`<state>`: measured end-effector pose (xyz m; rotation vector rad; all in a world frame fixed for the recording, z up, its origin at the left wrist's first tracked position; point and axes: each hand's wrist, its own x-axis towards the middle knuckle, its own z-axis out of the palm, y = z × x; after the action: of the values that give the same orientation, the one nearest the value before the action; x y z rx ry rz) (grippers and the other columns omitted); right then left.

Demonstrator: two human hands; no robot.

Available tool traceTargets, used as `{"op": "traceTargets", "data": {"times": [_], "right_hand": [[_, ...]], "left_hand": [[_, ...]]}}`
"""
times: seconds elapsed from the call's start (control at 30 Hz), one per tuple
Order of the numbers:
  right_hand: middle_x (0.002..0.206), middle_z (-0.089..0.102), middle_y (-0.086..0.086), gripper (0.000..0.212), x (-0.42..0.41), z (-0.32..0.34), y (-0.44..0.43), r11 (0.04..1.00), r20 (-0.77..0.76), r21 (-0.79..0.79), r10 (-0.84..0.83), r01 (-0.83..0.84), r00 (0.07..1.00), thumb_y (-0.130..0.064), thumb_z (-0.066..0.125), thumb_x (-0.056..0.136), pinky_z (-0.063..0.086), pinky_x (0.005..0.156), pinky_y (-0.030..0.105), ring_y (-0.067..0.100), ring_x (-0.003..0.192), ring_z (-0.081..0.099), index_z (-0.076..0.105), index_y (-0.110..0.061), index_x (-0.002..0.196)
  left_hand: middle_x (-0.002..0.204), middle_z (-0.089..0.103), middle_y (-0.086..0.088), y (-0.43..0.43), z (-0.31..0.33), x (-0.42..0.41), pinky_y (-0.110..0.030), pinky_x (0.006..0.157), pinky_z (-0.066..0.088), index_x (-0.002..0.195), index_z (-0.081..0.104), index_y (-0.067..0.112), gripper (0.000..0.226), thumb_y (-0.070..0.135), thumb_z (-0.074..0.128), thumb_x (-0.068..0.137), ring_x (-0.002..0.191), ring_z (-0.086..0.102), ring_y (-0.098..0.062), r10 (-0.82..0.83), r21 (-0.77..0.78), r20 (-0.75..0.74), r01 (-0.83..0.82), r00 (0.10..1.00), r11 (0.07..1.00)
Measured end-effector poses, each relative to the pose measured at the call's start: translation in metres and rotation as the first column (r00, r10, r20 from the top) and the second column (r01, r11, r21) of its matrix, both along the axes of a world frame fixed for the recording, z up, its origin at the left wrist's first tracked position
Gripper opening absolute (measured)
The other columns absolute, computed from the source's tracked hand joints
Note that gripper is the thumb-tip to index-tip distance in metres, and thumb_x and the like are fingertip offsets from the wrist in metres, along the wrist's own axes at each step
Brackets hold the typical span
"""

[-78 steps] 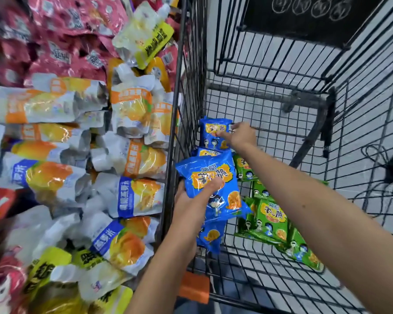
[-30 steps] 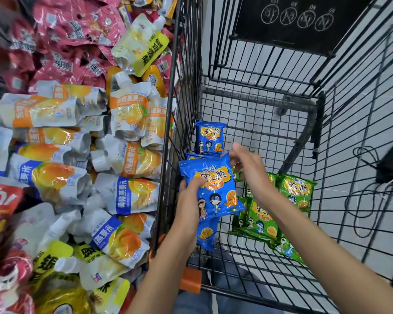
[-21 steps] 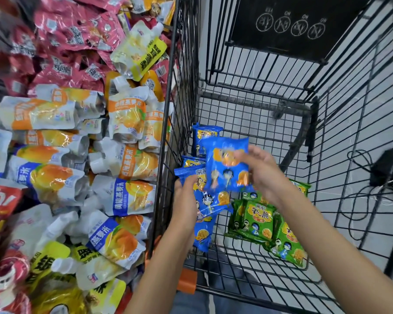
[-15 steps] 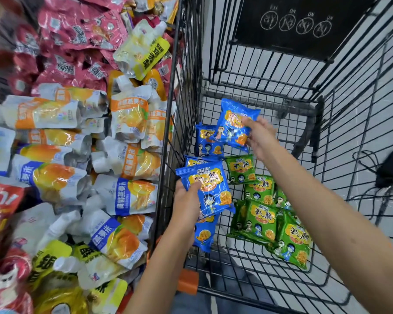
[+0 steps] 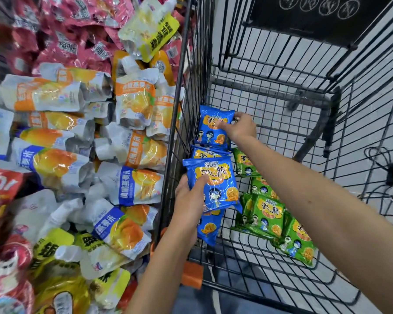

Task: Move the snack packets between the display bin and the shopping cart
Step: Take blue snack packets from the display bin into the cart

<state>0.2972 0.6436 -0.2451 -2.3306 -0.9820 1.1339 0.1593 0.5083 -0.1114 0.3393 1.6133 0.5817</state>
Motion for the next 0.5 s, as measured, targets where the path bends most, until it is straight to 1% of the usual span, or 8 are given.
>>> {"op": "traceTargets", "data": {"times": [0.03,0.1,0.17,0.27,0.33,0.4,0.43,0.5], "right_hand": [[0.12,0.061,0.007,0.063,0.0,0.006,-0.002,1.0,0.018,0.01,-0.002,0.001,1.0,-0.044,0.074,0.074,0.046,0.094,0.036,0.023,0.11,0.057,0.053,-0.011,0.124],[0.113,0.063,0.006,0.047,-0.003,0.025,-0.013,0.991,-0.038,0.075,-0.105,0.108,0.994,-0.041,0.065,0.083,0.046,0.09,0.033,0.02,0.103,0.058,0.054,-0.013,0.12],[0.093,0.065,0.0,0.022,-0.004,0.048,-0.038,0.963,-0.211,0.124,-0.21,0.239,0.955,-0.037,0.056,0.09,0.05,0.08,0.031,0.014,0.084,0.06,0.06,-0.017,0.099],[0.078,0.067,0.001,0.028,-0.002,0.092,-0.088,0.986,-0.529,-0.017,-0.151,0.167,0.835,-0.042,0.048,0.093,0.051,0.06,0.021,0.014,0.069,0.063,0.064,-0.019,0.091],[0.08,0.073,-0.003,0.022,0.0,0.114,-0.113,0.997,-0.667,-0.032,-0.074,0.07,0.741,-0.036,0.056,0.09,0.055,0.066,0.025,0.015,0.074,0.068,0.07,-0.02,0.085],[0.084,0.074,-0.001,0.009,0.007,0.122,-0.124,0.997,-0.716,-0.014,-0.064,0.077,0.696,-0.025,0.065,0.083,0.055,0.075,0.035,0.018,0.078,0.069,0.071,-0.019,0.084],[0.09,0.073,0.004,0.016,0.013,0.124,-0.125,0.992,-0.748,-0.029,-0.105,0.126,0.656,-0.023,0.067,0.079,0.055,0.078,0.039,0.021,0.08,0.069,0.07,-0.016,0.093],[0.101,0.071,0.01,0.04,0.028,0.121,-0.118,0.946,-0.801,-0.106,-0.264,0.308,0.537,-0.025,0.066,0.075,0.056,0.079,0.04,0.023,0.086,0.068,0.063,-0.007,0.11]], "left_hand": [[0.115,0.066,0.0,0.001,0.0,0.0,-0.02,0.046,0.051,0.114,0.059,0.026,0.02,0.026,0.053,0.095,0.074,0.071,-0.009,-0.005,0.002,-0.001,0.005,1.0,1.0],[0.125,0.06,-0.002,0.003,0.001,0.001,-0.02,0.046,0.052,0.124,0.054,0.023,0.031,0.03,0.054,0.094,0.086,0.07,-0.014,-0.037,-0.013,-0.024,0.037,0.999,0.999],[0.122,0.062,-0.006,0.005,0.004,0.003,-0.022,0.048,0.053,0.117,0.057,0.022,0.024,0.03,0.054,0.094,0.087,0.07,-0.018,-0.044,-0.001,-0.011,0.044,0.999,0.999],[0.107,0.071,-0.009,0.007,0.011,0.009,-0.03,0.064,0.059,0.105,0.061,0.019,0.013,0.024,0.054,0.095,0.085,0.071,-0.021,-0.082,0.072,0.012,0.081,0.997,0.994],[0.103,0.072,-0.008,0.009,0.015,0.012,-0.039,0.077,0.058,0.1,0.063,0.02,0.01,0.022,0.054,0.095,0.089,0.07,-0.023,-0.135,0.135,-0.031,0.138,0.99,0.981],[0.099,0.071,-0.003,0.009,0.022,0.014,-0.048,0.085,0.054,0.095,0.061,0.026,0.007,0.023,0.055,0.094,0.092,0.068,-0.022,-0.217,0.186,-0.099,0.232,0.971,0.955],[0.103,0.07,0.001,0.007,0.028,0.016,-0.048,0.088,0.052,0.099,0.06,0.028,0.008,0.025,0.056,0.093,0.096,0.067,-0.019,-0.277,0.226,-0.147,0.305,0.95,0.925],[0.124,0.062,0.004,0.005,0.043,0.017,-0.041,0.096,0.048,0.123,0.054,0.026,0.032,0.032,0.055,0.091,0.113,0.058,-0.014,-0.351,0.364,-0.396,0.496,0.849,0.789]]}}
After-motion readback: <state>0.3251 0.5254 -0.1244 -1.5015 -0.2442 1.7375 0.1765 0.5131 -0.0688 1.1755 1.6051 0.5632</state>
